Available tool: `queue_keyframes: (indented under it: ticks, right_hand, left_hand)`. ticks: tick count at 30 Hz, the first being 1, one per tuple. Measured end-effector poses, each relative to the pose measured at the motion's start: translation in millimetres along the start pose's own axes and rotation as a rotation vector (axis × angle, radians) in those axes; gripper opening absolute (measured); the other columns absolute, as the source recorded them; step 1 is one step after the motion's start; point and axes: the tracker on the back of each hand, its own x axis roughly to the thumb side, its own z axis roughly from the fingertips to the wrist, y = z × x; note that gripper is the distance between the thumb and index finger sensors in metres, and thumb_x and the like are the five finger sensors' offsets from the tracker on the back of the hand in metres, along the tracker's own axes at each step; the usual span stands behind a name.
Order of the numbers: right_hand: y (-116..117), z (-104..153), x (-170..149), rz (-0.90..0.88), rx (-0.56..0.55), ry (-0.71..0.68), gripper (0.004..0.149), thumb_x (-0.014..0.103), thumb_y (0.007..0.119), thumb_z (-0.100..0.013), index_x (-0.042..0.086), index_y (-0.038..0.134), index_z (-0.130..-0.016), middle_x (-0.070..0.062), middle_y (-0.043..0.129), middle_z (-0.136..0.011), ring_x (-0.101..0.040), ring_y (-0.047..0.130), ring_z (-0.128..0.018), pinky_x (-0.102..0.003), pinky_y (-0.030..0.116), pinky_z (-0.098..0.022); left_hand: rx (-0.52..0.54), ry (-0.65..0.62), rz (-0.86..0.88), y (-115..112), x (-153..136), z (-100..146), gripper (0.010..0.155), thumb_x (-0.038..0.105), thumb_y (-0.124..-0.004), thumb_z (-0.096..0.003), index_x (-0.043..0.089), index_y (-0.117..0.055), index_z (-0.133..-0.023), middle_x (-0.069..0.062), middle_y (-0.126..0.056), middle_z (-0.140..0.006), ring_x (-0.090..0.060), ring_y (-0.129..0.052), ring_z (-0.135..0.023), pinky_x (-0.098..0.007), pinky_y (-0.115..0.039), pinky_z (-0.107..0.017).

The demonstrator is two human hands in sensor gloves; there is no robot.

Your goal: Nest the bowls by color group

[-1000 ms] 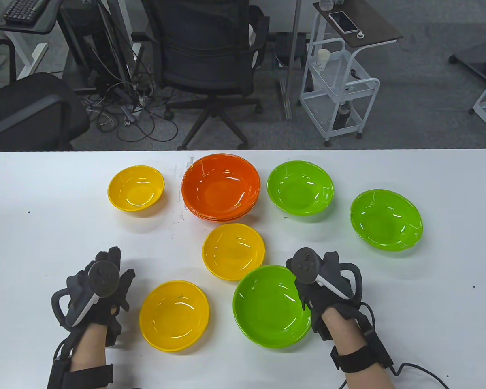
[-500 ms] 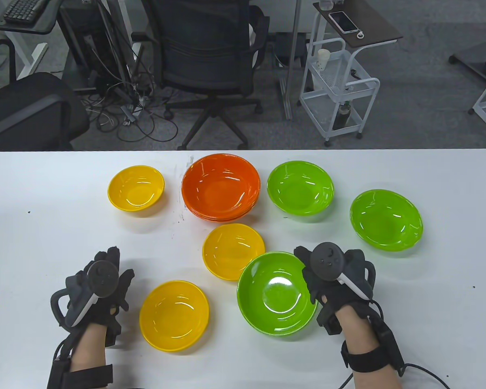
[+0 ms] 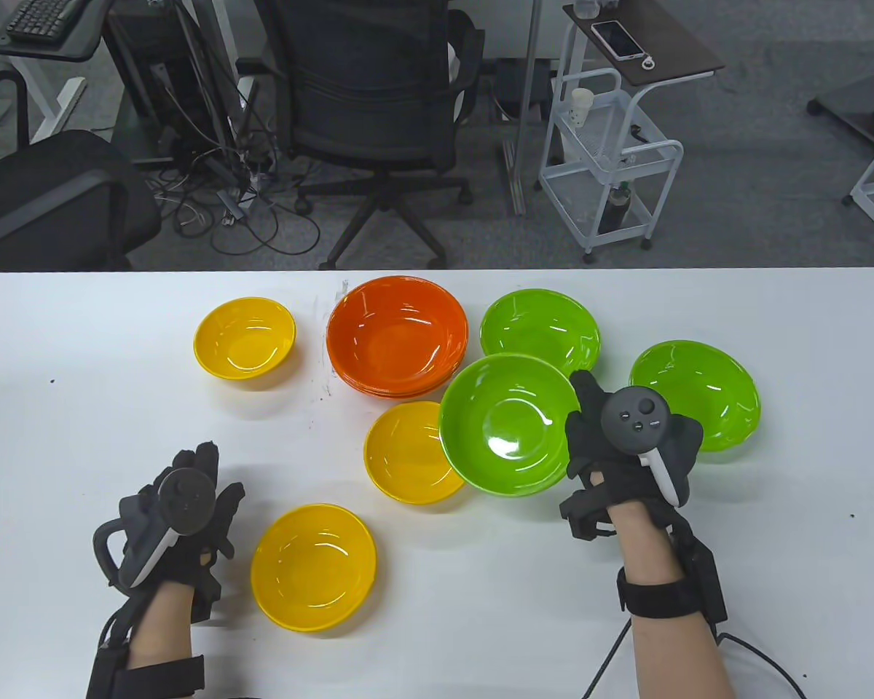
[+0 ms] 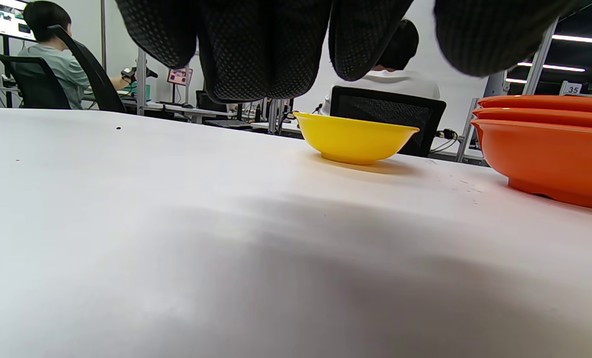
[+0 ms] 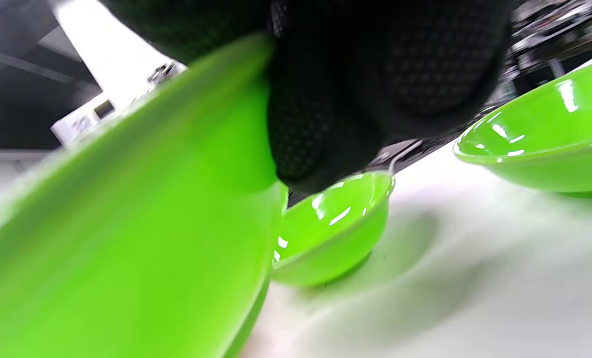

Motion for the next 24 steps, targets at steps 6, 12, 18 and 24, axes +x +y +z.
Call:
queue_keyframes:
  ticks: [6,12,18,24]
  right_hand:
    - [-1,-24,1,-0.012,-0.104,0.071,0.061,0.023,0.076,-0.044,0.019,0.052,-0.100,-0.013,0.069,-0.091,-0.020,0.106,-0.036,-0.033,0.089,-0.030]
    - [3,-45,1,0.000,-0.130,0.158,0.059,0.023,0.076,-0.044,0.024,0.055,-0.099,-0.018,0.060,-0.096,-0.021,0.107,-0.036,-0.032,0.090,-0.030]
    - [16,-59,0,0.020,-0.138,0.204,0.054,0.021,0.076,-0.044,0.022,0.064,-0.096,-0.018,0.059,-0.096,-0.022,0.107,-0.038,-0.033,0.091,-0.031]
    - [27,-71,3,0.055,-0.113,0.231,0.055,0.022,0.079,-0.044,0.018,0.063,-0.096,-0.020,0.059,-0.095,-0.024,0.109,-0.038,-0.032,0.093,-0.031]
  left_hand:
    - [-0.007,0.000,0.003,-1,0,-1,0.071,0.060,-0.072,-0.0455,0.032,-0.061,-0.110,-0.010,-0.071,-0.115,-0.035,-0.082,-0.102,-0.053,-0.062,-0.076]
    - [-0.010,-0.004,0.003,-2,1,-1,0.072,0.060,-0.072,-0.0455,0.031,-0.061,-0.110,-0.010,-0.071,-0.115,-0.035,-0.082,-0.102,-0.053,-0.062,-0.076]
    - [-0.015,-0.009,0.003,-3,2,-1,0.072,0.060,-0.072,-0.0455,0.031,-0.062,-0.110,-0.010,-0.072,-0.114,-0.035,-0.083,-0.102,-0.053,-0.061,-0.076]
    - [0.004,-0.023,-0.003,-4,3,-1,0.071,0.059,-0.072,-0.0455,0.031,-0.063,-0.110,-0.010,-0.072,-0.114,-0.035,-0.084,-0.101,-0.053,-0.062,-0.076]
